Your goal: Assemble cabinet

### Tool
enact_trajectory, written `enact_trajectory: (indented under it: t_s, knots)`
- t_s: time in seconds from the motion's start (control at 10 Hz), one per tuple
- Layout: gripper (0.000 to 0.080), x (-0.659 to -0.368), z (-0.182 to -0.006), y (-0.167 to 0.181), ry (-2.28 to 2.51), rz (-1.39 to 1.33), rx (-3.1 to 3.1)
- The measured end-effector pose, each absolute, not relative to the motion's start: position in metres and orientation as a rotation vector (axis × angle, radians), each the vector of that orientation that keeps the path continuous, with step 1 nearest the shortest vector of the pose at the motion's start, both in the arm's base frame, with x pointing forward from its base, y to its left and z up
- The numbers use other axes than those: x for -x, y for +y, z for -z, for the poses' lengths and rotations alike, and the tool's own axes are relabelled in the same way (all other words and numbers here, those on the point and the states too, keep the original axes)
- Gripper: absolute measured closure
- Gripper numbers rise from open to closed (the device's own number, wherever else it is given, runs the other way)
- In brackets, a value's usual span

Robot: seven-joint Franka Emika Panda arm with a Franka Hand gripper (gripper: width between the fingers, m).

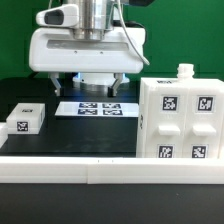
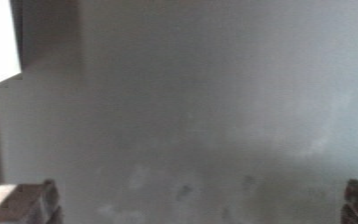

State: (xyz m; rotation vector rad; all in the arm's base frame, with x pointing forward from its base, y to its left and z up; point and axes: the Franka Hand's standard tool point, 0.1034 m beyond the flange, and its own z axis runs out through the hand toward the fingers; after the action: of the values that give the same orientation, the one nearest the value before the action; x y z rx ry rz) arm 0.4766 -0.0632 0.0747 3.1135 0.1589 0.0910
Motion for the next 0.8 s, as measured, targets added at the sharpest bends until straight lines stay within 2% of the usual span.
enact_trajectory:
  t_s: [0.2, 0.5, 0.8]
  knots:
    - [0.0002, -0.471, -0.074, -0.088, 0.202, -0.077, -3.110]
    - [0.0002, -0.451, -0.063, -0.137, 0.230, -0.044, -3.105]
    - [0.0002, -0.439, -0.054, -0.159, 0.248, -0.016, -3.104]
